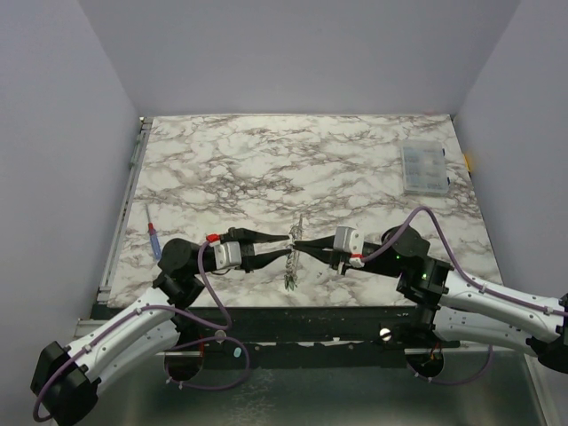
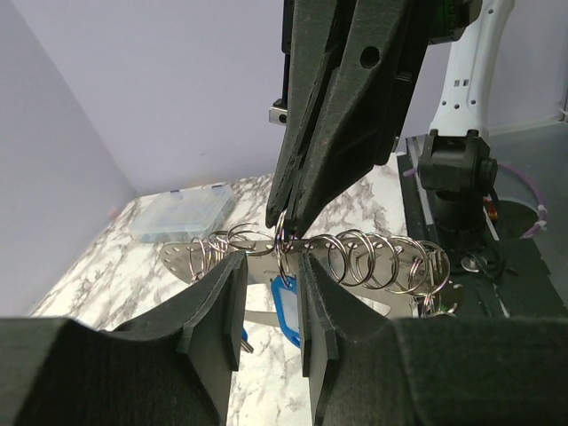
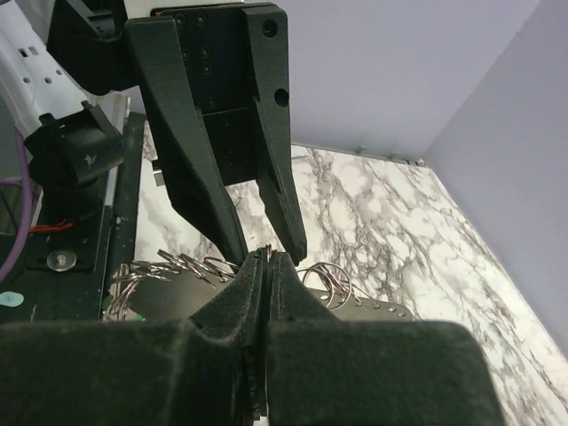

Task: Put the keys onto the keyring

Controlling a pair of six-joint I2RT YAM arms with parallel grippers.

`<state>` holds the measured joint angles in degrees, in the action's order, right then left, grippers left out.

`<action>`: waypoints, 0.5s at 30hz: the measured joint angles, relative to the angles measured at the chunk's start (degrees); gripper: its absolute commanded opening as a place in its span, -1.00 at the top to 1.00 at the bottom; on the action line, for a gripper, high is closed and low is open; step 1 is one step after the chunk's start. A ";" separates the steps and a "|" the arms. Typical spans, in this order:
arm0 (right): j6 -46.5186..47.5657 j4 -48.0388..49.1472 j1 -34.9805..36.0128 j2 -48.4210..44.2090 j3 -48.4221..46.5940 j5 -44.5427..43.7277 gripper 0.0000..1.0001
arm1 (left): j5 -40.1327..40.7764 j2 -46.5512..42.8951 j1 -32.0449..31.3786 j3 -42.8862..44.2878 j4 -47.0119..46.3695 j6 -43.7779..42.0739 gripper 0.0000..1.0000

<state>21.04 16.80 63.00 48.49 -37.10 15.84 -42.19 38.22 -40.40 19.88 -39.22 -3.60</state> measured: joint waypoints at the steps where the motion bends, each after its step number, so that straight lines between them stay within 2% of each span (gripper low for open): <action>1: 0.00 0.09 0.00 0.02 0.00 0.09 0.99 | -0.09 0.09 0.00 0.00 -0.15 0.04 0.31; 5: 0.00 0.46 -0.02 0.15 0.00 0.59 0.99 | -0.46 0.61 0.00 -0.02 -0.66 0.57 0.32; 10: 0.00 1.22 0.00 1.14 0.00 2.03 0.99 | -0.61 0.92 0.00 -0.09 -1.05 1.09 0.42; 13: -0.02 1.62 -0.02 1.53 0.00 2.69 0.99 | -0.81 0.98 0.00 -0.11 -1.22 1.33 0.63; 15: -0.02 1.97 -0.02 1.64 0.00 2.73 0.99 | -1.05 1.01 0.00 -0.15 -1.44 1.51 0.88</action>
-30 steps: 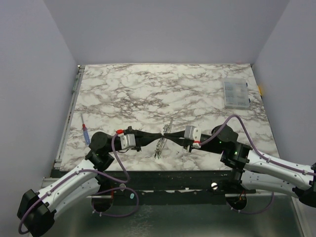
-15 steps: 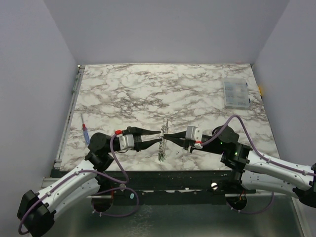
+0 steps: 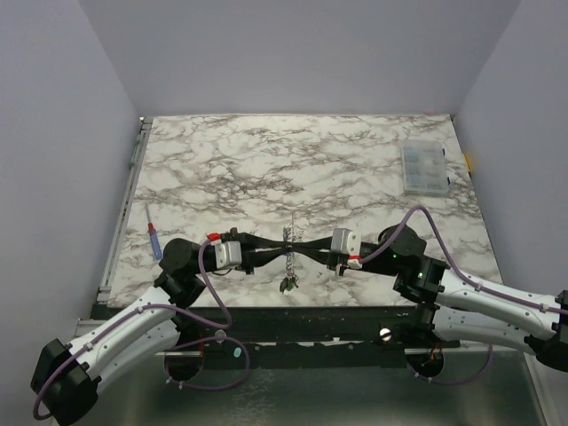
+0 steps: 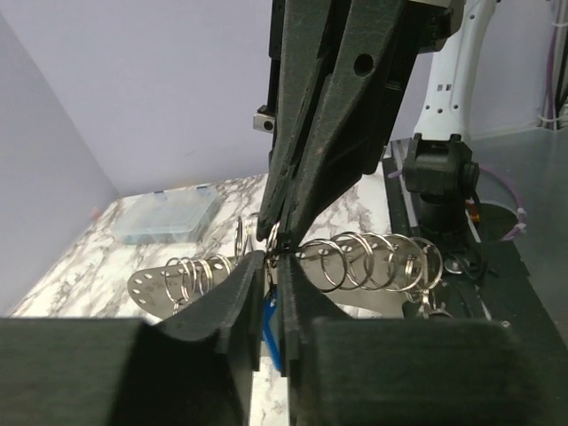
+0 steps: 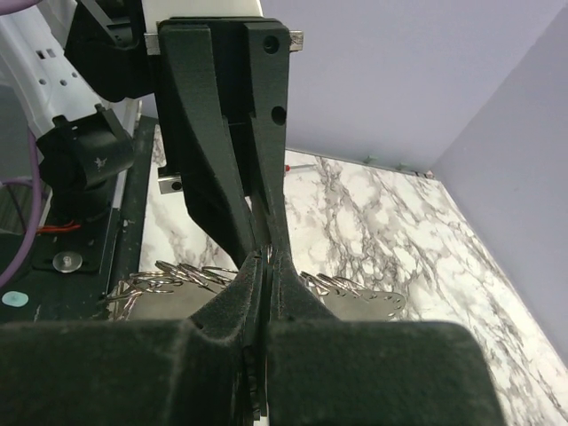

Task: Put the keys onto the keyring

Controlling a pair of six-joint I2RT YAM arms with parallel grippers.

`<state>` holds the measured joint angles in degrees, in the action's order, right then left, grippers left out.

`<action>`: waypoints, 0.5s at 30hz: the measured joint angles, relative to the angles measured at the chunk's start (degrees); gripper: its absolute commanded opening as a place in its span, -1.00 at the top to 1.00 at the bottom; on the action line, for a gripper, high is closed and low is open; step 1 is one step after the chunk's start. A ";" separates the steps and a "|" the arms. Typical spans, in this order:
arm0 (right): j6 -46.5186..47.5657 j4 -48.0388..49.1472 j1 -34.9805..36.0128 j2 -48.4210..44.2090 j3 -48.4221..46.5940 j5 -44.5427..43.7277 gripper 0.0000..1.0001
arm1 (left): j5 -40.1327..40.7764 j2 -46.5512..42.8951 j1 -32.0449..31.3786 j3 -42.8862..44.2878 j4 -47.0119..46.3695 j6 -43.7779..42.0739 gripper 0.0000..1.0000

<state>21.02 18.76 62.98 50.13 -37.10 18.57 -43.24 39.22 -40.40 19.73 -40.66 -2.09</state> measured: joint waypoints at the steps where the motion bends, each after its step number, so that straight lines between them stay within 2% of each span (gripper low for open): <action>1: 0.00 0.13 0.00 0.02 0.00 0.00 0.99 | -0.07 0.00 0.00 -0.04 -0.07 0.04 1.00; 9: 0.00 0.42 -0.04 0.02 0.00 0.20 0.98 | -0.31 0.04 0.00 -0.42 -0.92 0.61 1.00; 10: 0.00 0.35 -0.04 0.02 0.00 0.20 0.93 | -0.26 0.02 0.00 -0.50 -0.98 0.59 1.00; 15: -0.11 -2.12 -0.04 0.02 -0.57 -0.63 0.39 | -0.15 0.17 0.28 -0.57 -0.11 0.33 1.00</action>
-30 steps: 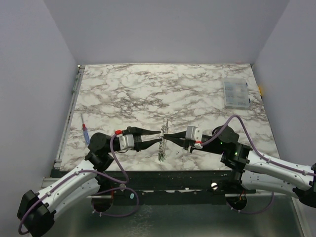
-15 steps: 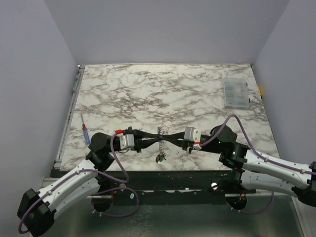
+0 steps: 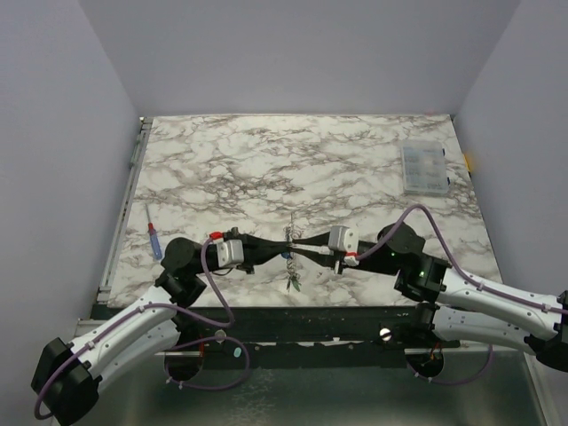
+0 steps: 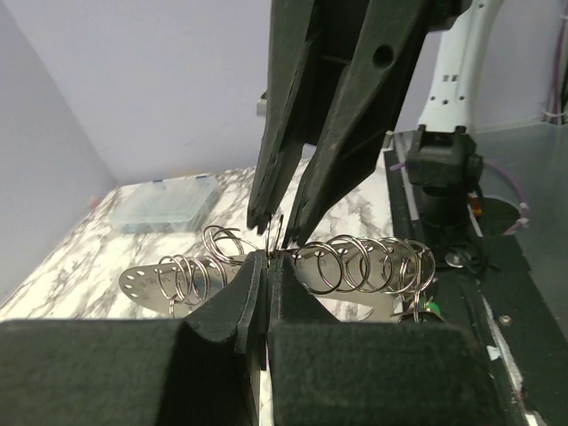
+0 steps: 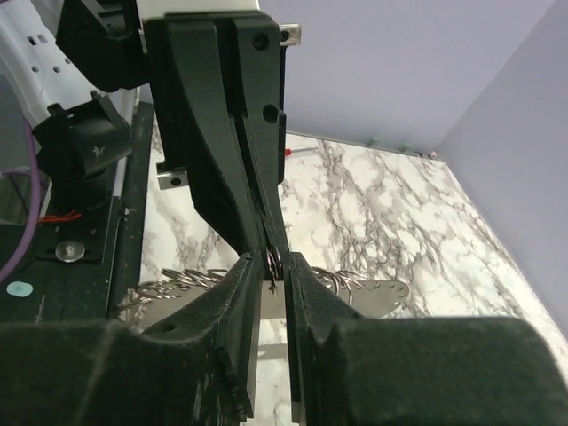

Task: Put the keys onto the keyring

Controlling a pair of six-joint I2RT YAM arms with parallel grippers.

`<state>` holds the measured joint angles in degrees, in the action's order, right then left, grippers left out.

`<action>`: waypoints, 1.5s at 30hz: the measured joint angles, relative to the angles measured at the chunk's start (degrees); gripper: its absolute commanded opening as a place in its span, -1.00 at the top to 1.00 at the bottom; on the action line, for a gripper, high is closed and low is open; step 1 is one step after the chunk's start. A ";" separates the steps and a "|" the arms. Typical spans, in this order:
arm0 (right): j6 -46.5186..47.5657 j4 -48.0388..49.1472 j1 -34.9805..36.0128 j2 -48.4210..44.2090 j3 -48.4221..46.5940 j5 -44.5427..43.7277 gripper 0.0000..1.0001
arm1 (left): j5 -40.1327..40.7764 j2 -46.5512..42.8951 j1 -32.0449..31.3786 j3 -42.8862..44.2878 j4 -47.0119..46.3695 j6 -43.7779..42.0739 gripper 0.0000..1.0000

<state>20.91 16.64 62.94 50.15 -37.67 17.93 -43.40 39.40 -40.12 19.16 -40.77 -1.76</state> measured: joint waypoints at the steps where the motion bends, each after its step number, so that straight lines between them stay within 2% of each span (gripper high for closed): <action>1: -0.09 -1.25 0.00 0.00 -0.59 -0.46 0.31 | 0.20 0.20 0.07 -0.02 0.26 -0.24 1.00; 5: -0.37 -9.22 0.00 0.24 -5.66 -2.12 0.07 | 2.01 0.96 0.70 0.00 2.47 -1.84 1.00; 9: -0.63 -18.01 0.00 2.16 -13.44 -4.31 -0.05 | 4.15 1.36 0.79 0.00 6.40 -4.37 1.00; 16: -0.33 -34.53 0.00 11.54 -26.64 -6.64 -0.07 | 7.41 3.98 0.79 1.64 15.15 -9.68 1.00; 22: 1.55 -43.17 0.00 17.33 -29.22 -6.34 -0.04 | 9.25 4.13 0.74 1.84 18.56 -11.52 1.00; 31: 5.16 -46.01 -0.17 19.39 -29.22 -5.86 0.04 | 9.84 3.78 0.61 2.05 20.50 -12.50 1.00; 45: 9.64 -45.00 -6.67 24.44 -30.58 -1.01 0.09 | 9.79 3.19 0.24 2.08 20.85 -12.66 1.00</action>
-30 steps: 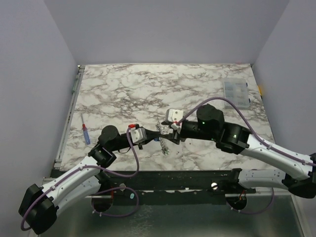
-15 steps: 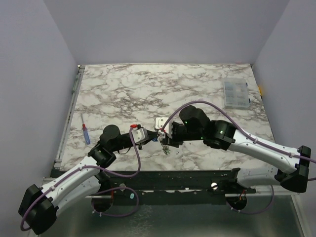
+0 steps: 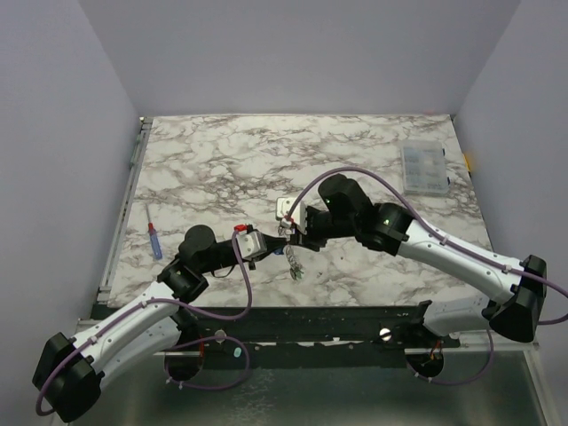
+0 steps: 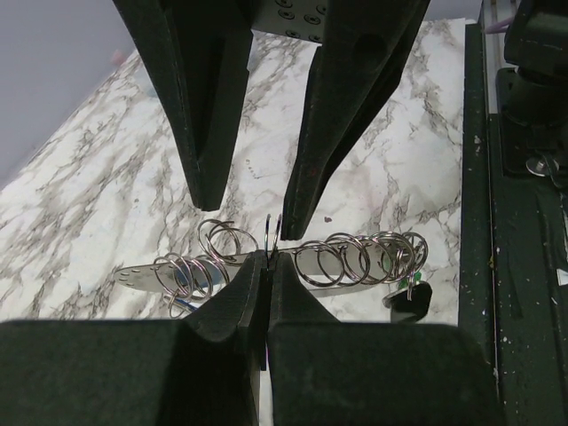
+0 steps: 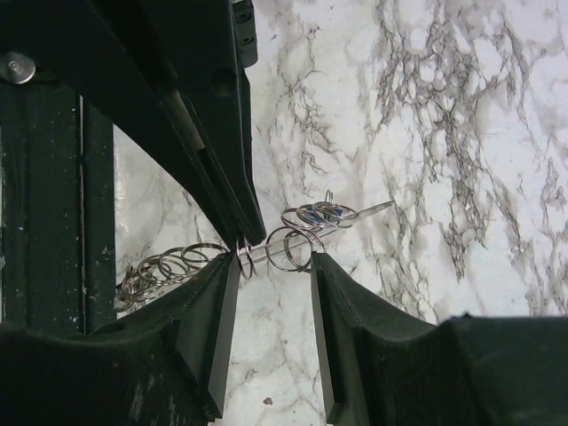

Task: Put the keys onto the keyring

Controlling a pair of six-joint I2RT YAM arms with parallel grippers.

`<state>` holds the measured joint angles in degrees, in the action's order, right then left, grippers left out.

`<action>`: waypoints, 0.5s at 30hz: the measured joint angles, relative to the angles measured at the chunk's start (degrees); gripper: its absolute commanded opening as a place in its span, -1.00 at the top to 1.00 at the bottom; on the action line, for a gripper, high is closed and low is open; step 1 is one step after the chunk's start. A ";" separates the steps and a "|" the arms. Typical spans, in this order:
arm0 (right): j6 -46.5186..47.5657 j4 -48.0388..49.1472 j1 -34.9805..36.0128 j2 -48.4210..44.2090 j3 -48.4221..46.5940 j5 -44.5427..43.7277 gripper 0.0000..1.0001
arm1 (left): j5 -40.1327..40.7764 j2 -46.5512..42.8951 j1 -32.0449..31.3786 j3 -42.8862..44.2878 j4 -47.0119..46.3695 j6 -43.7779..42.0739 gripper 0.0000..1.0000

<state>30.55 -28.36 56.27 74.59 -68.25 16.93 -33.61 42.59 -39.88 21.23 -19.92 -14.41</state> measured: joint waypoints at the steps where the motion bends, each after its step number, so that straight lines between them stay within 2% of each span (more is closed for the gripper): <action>1: -0.02 0.02 -0.15 0.04 -0.07 0.55 0.10 | 0.00 -0.07 0.00 0.02 0.00 0.00 1.00; 8: 0.00 0.02 -0.42 0.94 -0.90 3.15 0.22 | 0.00 -0.15 -0.13 0.59 0.42 0.00 1.00; 11: 0.00 0.00 -0.44 1.46 -1.07 3.76 0.35 | 0.02 -0.15 -0.26 0.61 0.76 0.00 1.00; 15: 0.07 -0.15 -0.46 2.03 -1.14 4.44 0.63 | 0.15 -0.15 -0.26 0.61 1.40 0.00 1.00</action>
<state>30.61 -28.51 55.81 76.62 -69.38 21.37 -33.45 42.44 -40.14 21.85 -18.52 -14.41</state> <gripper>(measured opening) 0.278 0.018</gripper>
